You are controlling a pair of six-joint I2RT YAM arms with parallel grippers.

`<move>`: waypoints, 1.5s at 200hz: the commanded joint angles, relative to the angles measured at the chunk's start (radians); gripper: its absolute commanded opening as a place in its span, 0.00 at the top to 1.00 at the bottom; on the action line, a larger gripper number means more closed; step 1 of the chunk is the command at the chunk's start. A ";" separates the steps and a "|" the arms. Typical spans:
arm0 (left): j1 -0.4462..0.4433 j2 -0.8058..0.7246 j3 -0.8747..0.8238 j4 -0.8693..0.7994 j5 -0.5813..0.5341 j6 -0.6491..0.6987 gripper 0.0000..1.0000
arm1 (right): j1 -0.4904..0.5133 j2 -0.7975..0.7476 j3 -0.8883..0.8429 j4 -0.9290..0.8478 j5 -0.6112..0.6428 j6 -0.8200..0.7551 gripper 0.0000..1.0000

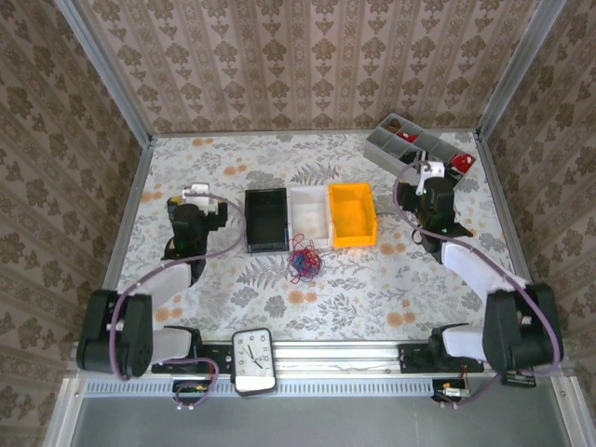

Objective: Untangle the cables

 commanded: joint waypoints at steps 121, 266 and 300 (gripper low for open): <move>-0.470 -0.112 0.156 -0.688 0.028 -0.571 0.00 | 0.636 0.098 0.189 -0.494 -0.194 0.111 0.30; -0.457 -0.327 -0.003 -0.828 -0.104 -0.986 0.01 | 0.618 0.528 0.526 -0.639 -0.266 0.033 0.50; -0.470 -0.267 0.052 -0.828 -0.092 -0.935 0.01 | 0.600 0.561 0.558 -0.645 -0.248 0.010 0.52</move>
